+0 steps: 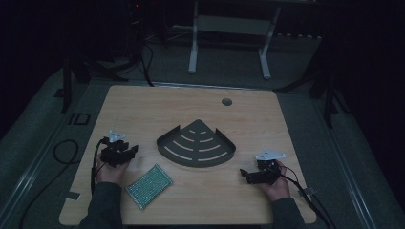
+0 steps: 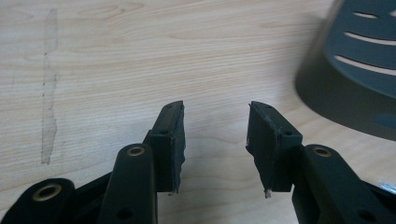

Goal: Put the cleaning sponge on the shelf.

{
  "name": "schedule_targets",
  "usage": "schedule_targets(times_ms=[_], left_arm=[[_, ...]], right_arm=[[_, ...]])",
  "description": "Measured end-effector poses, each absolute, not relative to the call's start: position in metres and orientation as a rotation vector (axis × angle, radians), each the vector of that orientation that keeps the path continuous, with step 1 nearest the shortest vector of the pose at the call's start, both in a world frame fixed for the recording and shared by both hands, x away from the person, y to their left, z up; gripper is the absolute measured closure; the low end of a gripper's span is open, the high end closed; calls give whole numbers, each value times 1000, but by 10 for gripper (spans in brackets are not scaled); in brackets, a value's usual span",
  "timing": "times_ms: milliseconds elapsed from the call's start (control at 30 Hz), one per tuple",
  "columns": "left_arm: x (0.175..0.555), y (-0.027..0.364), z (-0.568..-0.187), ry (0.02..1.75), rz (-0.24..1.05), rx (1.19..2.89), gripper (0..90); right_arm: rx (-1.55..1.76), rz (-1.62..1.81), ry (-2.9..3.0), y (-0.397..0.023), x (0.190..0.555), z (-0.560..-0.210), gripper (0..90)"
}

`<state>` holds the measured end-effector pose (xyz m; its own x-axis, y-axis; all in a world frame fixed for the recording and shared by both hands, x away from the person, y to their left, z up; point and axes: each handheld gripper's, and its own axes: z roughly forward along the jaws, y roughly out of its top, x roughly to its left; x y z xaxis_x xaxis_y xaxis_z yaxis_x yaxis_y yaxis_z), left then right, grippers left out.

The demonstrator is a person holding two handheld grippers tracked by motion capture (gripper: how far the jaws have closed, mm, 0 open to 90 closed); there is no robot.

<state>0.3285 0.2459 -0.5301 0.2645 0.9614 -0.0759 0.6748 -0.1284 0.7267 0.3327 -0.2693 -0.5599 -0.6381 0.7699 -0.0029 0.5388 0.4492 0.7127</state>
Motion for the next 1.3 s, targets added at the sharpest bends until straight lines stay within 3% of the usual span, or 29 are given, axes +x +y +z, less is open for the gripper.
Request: schedule_targets(times_ms=[167,467,733,933,1067,1300], left_arm=[[319,244,-523,1426,483,1922,615],[297,237,-513,1338,410,1953,613],[280,222,-511,1229,353,2031,754],[272,212,-511,1195,316,2065,798],[267,205,-511,1159,288,2098,894],[262,196,-514,1116,229,2152,900]], right_arm=[[1117,995,2378,-269,333,-560,97],[1117,995,2378,-269,333,-560,97],[1116,994,2378,-269,333,-560,97],[1117,995,2378,-269,333,-560,97],[1116,995,2378,-269,333,-560,97],[1115,995,2378,-269,333,-560,97]])
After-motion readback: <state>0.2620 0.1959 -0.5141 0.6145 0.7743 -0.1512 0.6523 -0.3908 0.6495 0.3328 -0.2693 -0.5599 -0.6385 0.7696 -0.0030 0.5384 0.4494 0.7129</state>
